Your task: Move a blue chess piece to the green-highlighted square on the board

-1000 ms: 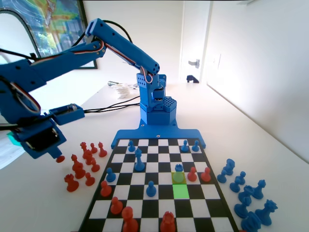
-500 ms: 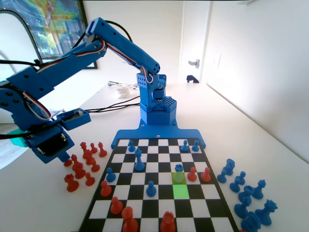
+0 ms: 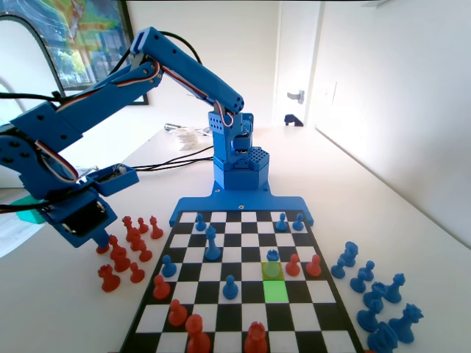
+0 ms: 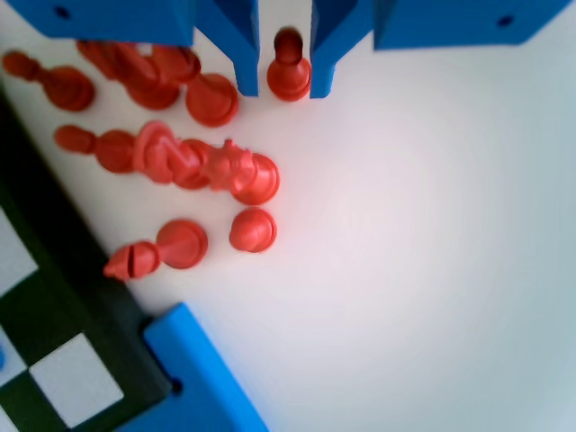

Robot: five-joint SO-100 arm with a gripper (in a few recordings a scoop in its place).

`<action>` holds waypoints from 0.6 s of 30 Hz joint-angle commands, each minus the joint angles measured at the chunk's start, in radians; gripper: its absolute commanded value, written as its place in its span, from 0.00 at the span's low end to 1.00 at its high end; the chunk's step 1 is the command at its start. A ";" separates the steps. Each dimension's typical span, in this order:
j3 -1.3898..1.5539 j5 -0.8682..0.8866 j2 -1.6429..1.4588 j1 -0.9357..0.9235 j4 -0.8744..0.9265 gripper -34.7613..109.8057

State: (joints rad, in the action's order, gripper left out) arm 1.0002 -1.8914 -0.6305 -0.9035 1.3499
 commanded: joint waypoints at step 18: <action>-0.147 -0.130 -0.410 0.049 0.405 0.32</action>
State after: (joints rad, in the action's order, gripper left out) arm 0.8851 -2.0141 -0.8529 -0.8866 1.7089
